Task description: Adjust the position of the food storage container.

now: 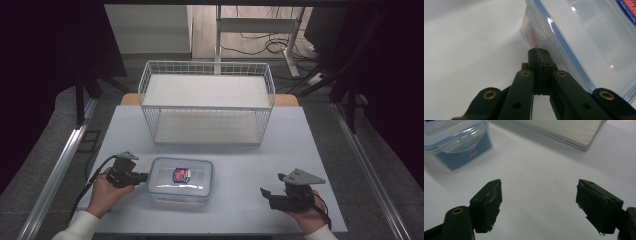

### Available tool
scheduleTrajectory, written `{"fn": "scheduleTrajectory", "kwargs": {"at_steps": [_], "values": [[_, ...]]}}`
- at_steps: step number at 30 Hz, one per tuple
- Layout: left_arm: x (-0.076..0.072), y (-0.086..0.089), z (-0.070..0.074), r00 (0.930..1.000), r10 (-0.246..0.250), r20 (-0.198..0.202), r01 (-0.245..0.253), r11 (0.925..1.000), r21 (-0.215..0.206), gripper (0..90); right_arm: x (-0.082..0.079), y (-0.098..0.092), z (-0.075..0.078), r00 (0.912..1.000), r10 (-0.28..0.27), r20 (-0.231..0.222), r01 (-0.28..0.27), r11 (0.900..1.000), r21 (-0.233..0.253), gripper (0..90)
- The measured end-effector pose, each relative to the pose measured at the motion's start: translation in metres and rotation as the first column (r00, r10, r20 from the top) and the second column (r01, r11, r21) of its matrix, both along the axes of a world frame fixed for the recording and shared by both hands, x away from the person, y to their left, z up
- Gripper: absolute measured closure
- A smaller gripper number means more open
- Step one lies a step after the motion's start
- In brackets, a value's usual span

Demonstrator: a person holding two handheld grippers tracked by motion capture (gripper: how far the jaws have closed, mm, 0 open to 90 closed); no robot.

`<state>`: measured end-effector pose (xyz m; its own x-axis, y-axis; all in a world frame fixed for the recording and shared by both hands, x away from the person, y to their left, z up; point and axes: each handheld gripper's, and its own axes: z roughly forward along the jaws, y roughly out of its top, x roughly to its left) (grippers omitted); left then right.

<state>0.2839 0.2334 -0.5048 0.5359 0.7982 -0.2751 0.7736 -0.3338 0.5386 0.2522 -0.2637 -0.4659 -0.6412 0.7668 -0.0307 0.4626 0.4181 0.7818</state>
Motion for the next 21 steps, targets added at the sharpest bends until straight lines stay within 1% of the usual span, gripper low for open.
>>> {"fn": "scheduleTrajectory", "kwargs": {"at_steps": [2,3,5,6,7,8,9,10,12,13,14,15,18,20,21], "values": [[-0.002,-0.005,0.0,1.0,0.002,0.0,-0.002,0.9999,-0.012,90.0,0.0,0.0,0.0,1.0,0.0,-0.001,0.0,1.0,0.0,21.0],[-0.003,-0.007,0.0,0.9999,-0.013,-0.002,0.013,0.9999,-0.004,90.0,0.0,0.0,0.0,1.0,0.001,-0.002,-0.001,1.0,-0.002,21.0],[-0.004,-0.01,0.0,0.9999,-0.013,-0.002,0.013,0.9999,-0.01,90.0,0.0,0.0,0.0,1.0,0.002,-0.001,-0.002,1.0,-0.004,21.0],[-0.005,-0.016,0.0,0.9998,-0.016,-0.009,0.015,0.9994,-0.03,90.0,0.0,0.0,0.0,1.0,0.002,-0.002,-0.002,1.0,-0.004,21.0],[-0.005,-0.016,0.0,0.9998,-0.016,-0.009,0.015,0.9994,-0.03,90.0,0.0,0.0,0.0,1.0,0.002,-0.002,-0.002,1.0,-0.004,21.0],[-0.005,-0.021,-0.001,0.9995,-0.027,-0.017,0.026,0.9983,-0.051,90.0,0.0,0.001,0.0,1.0,0.003,-0.002,-0.003,1.0,-0.004,21.0],[-0.005,-0.021,-0.001,0.9995,-0.027,-0.017,0.026,0.9983,-0.051,90.0,0.001,0.001,-0.001,1.0,0.004,-0.003,-0.004,1.0,-0.005,21.0],[-0.005,-0.025,-0.001,0.9995,-0.031,-0.01,0.031,0.9984,-0.047,90.0,0.001,0.001,-0.001,1.0,0.004,-0.003,-0.004,1.0,-0.005,21.0],[-0.005,-0.036,-0.001,0.9991,-0.042,-0.006,0.042,0.9977,-0.053,90.0,0.001,0.0,-0.001,1.0,0.002,-0.004,-0.002,1.0,-0.005,21.0],[-0.005,-0.036,-0.001,0.9991,-0.042,-0.006,0.042,0.9977,-0.053,90.0,0.001,0.0,-0.001,1.0,0.002,-0.004,-0.002,1.0,-0.005,21.0],[-0.004,-0.041,-0.001,0.9984,-0.055,-0.015,0.054,0.9963,-0.067,89.9,0.001,0.0,-0.001,1.0,0.001,-0.005,-0.001,1.0,-0.006,21.0],[-0.004,-0.041,-0.001,0.9984,-0.055,-0.015,0.054,0.9963,-0.067,90.0,0.001,0.0,-0.001,1.0,0.001,-0.005,-0.001,1.0,-0.006,21.0],[-0.003,-0.051,0.0,0.9985,-0.054,-0.009,0.054,0.997,-0.056,89.9,0.001,0.0,-0.001,1.0,0.001,-0.004,-0.001,1.0,-0.007,21.0],[-0.002,-0.053,-0.002,0.9987,-0.048,-0.02,0.046,0.9948,-0.091,89.9,0.001,0.0,-0.001,1.0,0.001,-0.004,-0.001,1.0,-0.007,21.0],[-0.001,-0.053,-0.002,0.9986,-0.048,-0.022,0.045,0.9945,-0.095,90.0,0.001,0.0,-0.001,1.0,0.001,-0.004,-0.001,1.0,-0.007,21.0]]}}
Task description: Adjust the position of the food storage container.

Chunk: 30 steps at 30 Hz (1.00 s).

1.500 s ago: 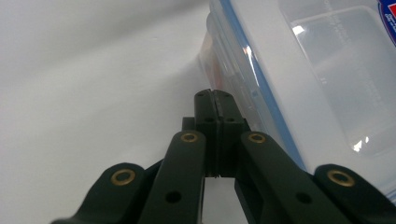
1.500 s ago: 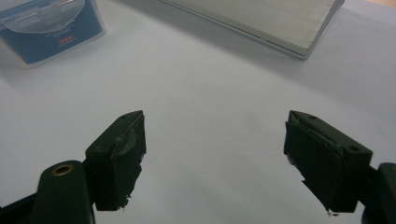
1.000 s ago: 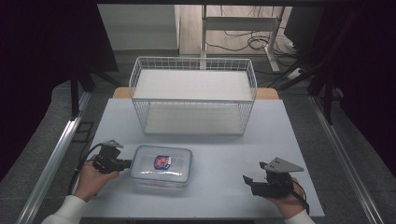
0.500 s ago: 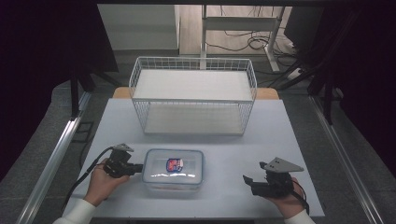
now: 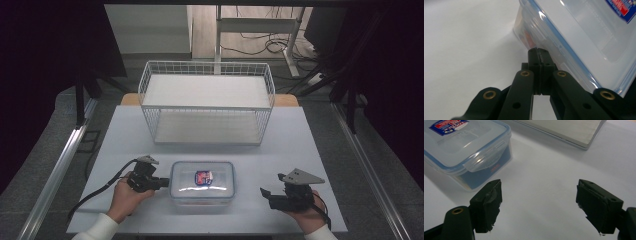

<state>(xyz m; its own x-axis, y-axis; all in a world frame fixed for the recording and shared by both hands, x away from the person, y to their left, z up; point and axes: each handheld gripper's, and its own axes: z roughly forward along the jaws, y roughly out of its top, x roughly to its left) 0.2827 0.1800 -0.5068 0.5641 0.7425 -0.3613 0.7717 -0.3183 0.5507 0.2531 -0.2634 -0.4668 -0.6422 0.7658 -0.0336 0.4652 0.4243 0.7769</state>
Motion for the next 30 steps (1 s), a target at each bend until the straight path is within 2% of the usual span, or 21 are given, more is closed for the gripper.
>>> {"fn": "scheduleTrajectory", "kwargs": {"at_steps": [4,8,12,13,14,16,18,19,22,23,24,25,26,27,28,30], "values": [[0.001,-0.001,-0.002,0.9999,0.015,-0.002,-0.015,0.9996,-0.026,90.0,0.001,0.001,0.0,1.0,0.001,-0.001,-0.001,1.0,0.0,21.0],[0.001,-0.001,-0.002,0.9999,0.012,0.003,-0.012,0.9994,-0.033,90.0,0.002,0.002,-0.001,1.0,0.007,-0.001,-0.007,1.0,-0.004,21.0],[0.002,0.002,-0.001,0.9998,0.007,0.019,-0.007,0.9998,-0.018,90.0,0.002,0.002,-0.001,1.0,0.003,-0.001,-0.003,1.0,-0.005,21.0],[0.0,0.006,0.002,0.9993,0.009,0.036,-0.008,0.9999,-0.006,90.0,0.002,0.002,-0.001,1.0,0.0,0.0,0.0,1.0,-0.005,21.0],[0.0,0.006,0.002,0.9993,0.009,0.036,-0.008,0.9999,-0.006,90.0,0.002,0.001,-0.001,1.0,-0.002,0.002,0.002,1.0,-0.005,21.0],[-0.004,0.012,0.007,0.998,0.019,0.061,-0.019,0.9998,-0.01,90.0,0.002,0.001,0.0,0.9999,-0.007,0.012,0.007,1.0,-0.003,21.0],[-0.015,0.019,0.017,0.9944,0.034,0.1,-0.031,0.9989,-0.034,89.6,0.002,0.001,0.0,0.9998,-0.009,0.018,0.009,1.0,0.002,21.1],[-0.015,0.019,0.017,0.9944,0.034,0.1,-0.031,0.9989,-0.034,89.1,0.002,0.001,0.0,0.9998,-0.009,0.018,0.009,1.0,0.002,21.1],[-0.025,0.026,0.025,0.9886,0.043,0.144,-0.034,0.9972,-0.066,87.2,0.001,0.0,0.001,0.9997,-0.011,0.021,0.011,1.0,0.004,21.2],[-0.029,0.027,0.027,0.9858,0.053,0.159,-0.041,0.9963,-0.076,82.1,0.001,0.0,0.0,0.9997,-0.012,0.021,0.012,1.0,0.004,21.1],[-0.032,0.028,0.028,0.983,0.064,0.172,-0.05,0.9953,-0.083,82.1,0.001,0.0,0.0,0.9997,-0.012,0.021,0.012,1.0,0.004,21.1],[-0.037,0.028,0.029,0.9779,0.082,0.192,-0.066,0.994,-0.087,68.0,0.001,0.001,0.0,0.9997,-0.011,0.022,0.011,1.0,0.004,21.1],[-0.04,0.028,0.029,0.9747,0.093,0.203,-0.076,0.9932,-0.088,59.4,0.001,0.002,0.0,0.9998,-0.008,0.02,0.008,1.0,0.004,21.1],[-0.04,0.028,0.029,0.9747,0.093,0.203,-0.076,0.9932,-0.088,51.2,0.001,0.002,0.0,0.9998,-0.008,0.02,0.008,1.0,0.004,21.1],[-0.043,0.029,0.03,0.9724,0.1,0.211,-0.081,0.9922,-0.094,43.9,0.002,0.003,-0.001,0.9998,-0.003,0.02,0.003,1.0,0.0,21.1],[-0.044,0.029,0.03,0.9721,0.101,0.212,-0.081,0.9915,-0.102,35.1,0.002,0.004,-0.002,0.9998,0.001,0.021,-0.001,1.0,-0.002,21.2]]}}
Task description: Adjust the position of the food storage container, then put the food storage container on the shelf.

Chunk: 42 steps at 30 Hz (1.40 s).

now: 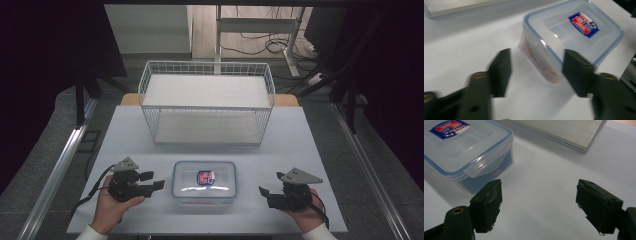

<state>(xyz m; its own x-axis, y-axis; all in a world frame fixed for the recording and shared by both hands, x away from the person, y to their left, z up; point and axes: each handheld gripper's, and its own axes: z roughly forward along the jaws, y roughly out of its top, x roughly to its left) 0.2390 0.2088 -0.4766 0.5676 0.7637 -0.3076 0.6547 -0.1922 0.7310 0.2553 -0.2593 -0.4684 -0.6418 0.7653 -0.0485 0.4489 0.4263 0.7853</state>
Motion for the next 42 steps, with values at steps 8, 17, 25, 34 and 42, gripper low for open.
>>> {"fn": "scheduleTrajectory", "kwargs": {"at_steps": [8,17,25,34,42], "values": [[0.003,0.0,0.002,0.9995,-0.009,-0.029,0.007,0.9971,-0.076,28.6,-0.001,0.001,0.001,0.9999,0.009,0.006,-0.009,1.0,0.01,21.1],[0.005,-0.001,0.001,0.9987,-0.013,-0.049,0.01,0.997,-0.077,25.9,-0.004,0.002,0.001,0.9997,0.023,-0.001,-0.023,0.999,0.024,20.8],[0.003,-0.001,0.002,0.9986,-0.01,-0.052,0.005,0.9953,-0.097,24.2,-0.001,0.007,0.003,0.9984,0.045,-0.034,-0.043,0.996,0.08,20.8],[0.011,-0.008,-0.003,0.9929,-0.03,-0.115,0.009,0.9839,-0.178,20.8,0.002,0.03,-0.001,0.9864,0.122,-0.11,-0.095,0.971,0.22,19.4],[0.026,-0.015,-0.012,0.9802,-0.073,-0.184,0.032,0.9761,-0.215,14.8,0.014,0.048,-0.01,0.9583,0.179,-0.223,-0.105,0.946,0.307,16.7]]}}
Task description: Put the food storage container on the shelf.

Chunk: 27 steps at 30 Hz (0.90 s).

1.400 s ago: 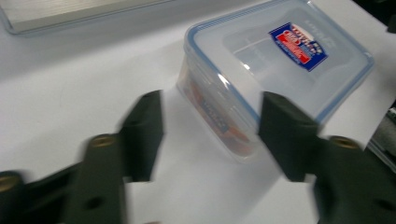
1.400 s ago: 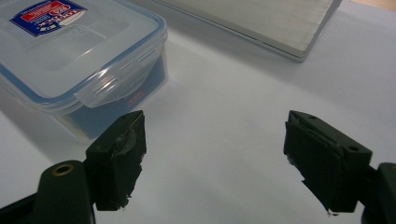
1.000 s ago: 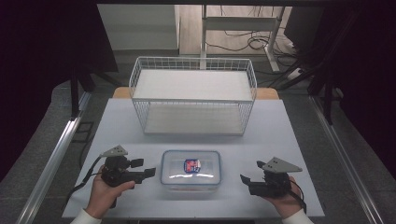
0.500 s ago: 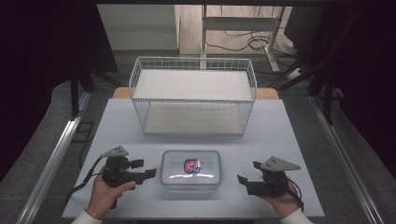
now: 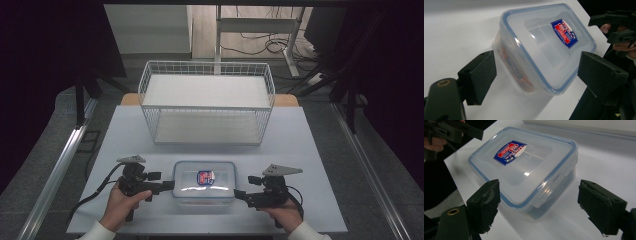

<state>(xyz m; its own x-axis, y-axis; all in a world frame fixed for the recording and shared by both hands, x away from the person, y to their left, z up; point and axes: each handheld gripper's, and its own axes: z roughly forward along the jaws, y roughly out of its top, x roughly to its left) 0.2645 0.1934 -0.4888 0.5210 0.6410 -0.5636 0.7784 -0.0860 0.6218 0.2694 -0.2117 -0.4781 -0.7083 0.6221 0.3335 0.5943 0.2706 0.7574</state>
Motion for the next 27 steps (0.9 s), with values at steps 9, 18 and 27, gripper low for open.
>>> {"fn": "scheduleTrajectory", "kwargs": {"at_steps": [9,18,27], "values": [[0.018,-0.008,-0.014,0.9955,-0.042,-0.085,0.037,0.9974,-0.062,11.9,0.013,0.003,-0.004,0.9975,-0.028,-0.065,0.03,0.999,0.025,13.1],[0.025,-0.019,-0.031,0.9815,-0.093,-0.167,0.078,0.9926,-0.094,11.8,0.015,0.004,-0.005,0.9971,-0.032,-0.069,0.034,0.999,0.028,13.2],[0.026,-0.017,-0.031,0.9799,-0.099,-0.173,0.085,0.9925,-0.087,19.7,0.022,0.009,-0.011,0.9925,-0.022,-0.121,0.026,0.999,0.032,13.2]]}}
